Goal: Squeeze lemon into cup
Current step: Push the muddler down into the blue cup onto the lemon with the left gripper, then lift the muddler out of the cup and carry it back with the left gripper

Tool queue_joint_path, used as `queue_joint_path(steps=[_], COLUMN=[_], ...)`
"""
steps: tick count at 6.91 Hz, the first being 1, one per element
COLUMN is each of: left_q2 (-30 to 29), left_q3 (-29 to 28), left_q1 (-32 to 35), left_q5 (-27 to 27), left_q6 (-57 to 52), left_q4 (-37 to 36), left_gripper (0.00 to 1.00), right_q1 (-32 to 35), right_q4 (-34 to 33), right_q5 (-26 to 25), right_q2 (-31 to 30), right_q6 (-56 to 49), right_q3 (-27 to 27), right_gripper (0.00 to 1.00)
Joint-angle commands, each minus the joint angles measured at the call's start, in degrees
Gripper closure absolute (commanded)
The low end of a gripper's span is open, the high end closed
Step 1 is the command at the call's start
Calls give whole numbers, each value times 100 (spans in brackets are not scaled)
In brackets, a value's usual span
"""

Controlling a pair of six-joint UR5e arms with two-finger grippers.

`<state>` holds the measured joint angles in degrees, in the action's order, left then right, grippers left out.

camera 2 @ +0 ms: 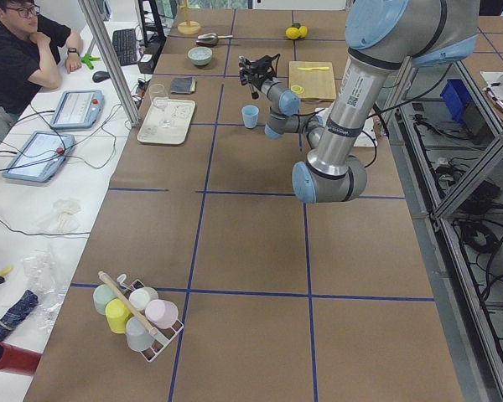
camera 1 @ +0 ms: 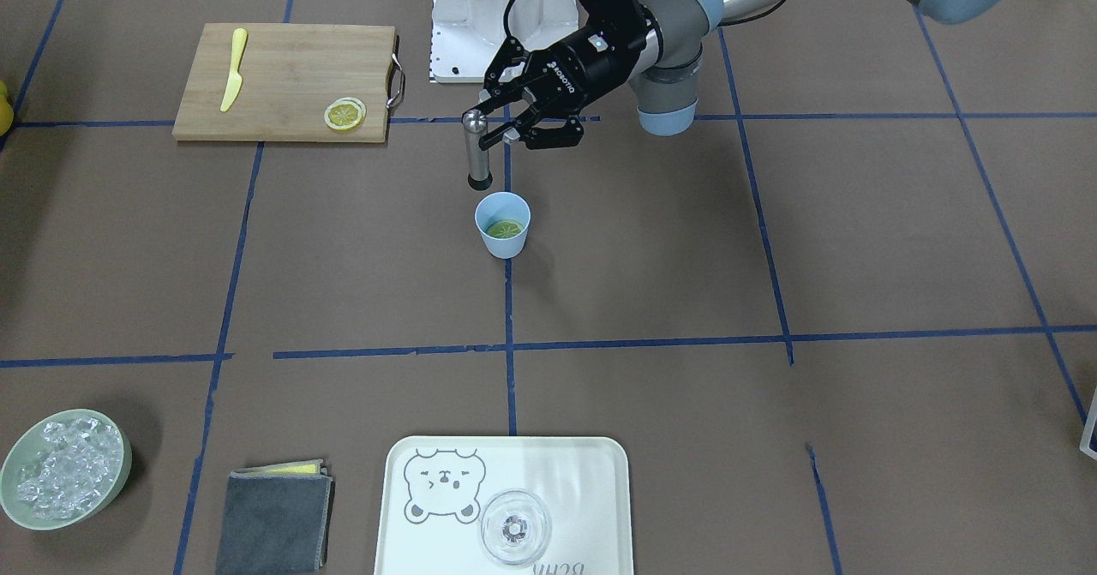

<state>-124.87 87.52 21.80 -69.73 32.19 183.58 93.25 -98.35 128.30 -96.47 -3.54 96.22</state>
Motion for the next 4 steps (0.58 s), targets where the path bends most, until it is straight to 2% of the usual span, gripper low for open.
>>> queue_joint_path(steps=[1, 3, 4], left_q2=[276, 743, 1101], left_q3=[886, 1424, 1644], left_q1=[105, 236, 454], left_q5=[12, -23, -476], left_q6=[795, 1295, 1298], left_q4=[-1652, -3171, -4005], left_gripper=[100, 100, 100], right_q1=[0, 26, 87], right_q4=[0, 0, 0], right_q5=[-7, -16, -7], right_q2=[-12, -21, -21], right_q6=[-7, -7, -15], right_q3=[-24, -33, -25], right_gripper=[0, 0, 0])
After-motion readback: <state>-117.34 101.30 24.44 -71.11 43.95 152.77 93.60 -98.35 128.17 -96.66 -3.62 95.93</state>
